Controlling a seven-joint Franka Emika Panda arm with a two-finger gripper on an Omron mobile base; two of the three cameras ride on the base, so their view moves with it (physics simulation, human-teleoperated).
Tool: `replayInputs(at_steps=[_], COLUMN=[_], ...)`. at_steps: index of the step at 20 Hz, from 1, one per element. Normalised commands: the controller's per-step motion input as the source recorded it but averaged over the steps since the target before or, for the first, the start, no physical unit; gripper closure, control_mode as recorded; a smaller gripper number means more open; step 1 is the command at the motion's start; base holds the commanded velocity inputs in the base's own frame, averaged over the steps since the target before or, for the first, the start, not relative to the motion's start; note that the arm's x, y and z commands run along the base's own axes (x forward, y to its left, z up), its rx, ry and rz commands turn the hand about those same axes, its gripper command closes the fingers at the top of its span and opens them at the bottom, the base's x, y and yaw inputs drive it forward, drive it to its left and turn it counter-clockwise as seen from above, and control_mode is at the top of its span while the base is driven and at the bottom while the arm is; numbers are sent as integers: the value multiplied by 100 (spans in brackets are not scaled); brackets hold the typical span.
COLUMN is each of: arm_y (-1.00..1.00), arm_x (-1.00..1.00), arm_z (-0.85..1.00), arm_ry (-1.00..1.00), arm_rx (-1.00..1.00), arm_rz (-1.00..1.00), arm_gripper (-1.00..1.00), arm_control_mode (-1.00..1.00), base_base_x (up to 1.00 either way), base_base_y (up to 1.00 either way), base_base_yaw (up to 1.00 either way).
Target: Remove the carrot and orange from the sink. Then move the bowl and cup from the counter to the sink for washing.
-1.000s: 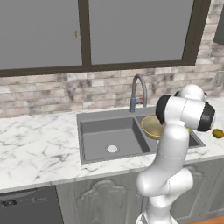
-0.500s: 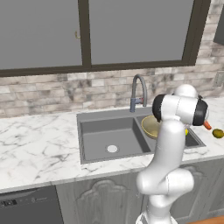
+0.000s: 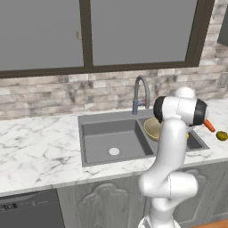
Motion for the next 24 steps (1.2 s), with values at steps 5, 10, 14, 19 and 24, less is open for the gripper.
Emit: replayInputs(at_steps=[5,10,14,19,24], arm_y=[-4,-6,-6,-7,-3], arm_x=[19,17,13,7,2], arm_z=[-27,-27,-27,-25,-4], arm_ry=[0,0,0,1,0], arm_rx=[0,0,0,0,0], arm_rz=[-1,-2,-3,-4,-1], arm_gripper=[100,100,100,-100,-100], arm_control_mode=[-100,-100,-100,-100,-100], base_base_x=[0,0,0,0,0], base_base_y=[0,0,0,0,0], base_base_yaw=[0,0,0,0,0])
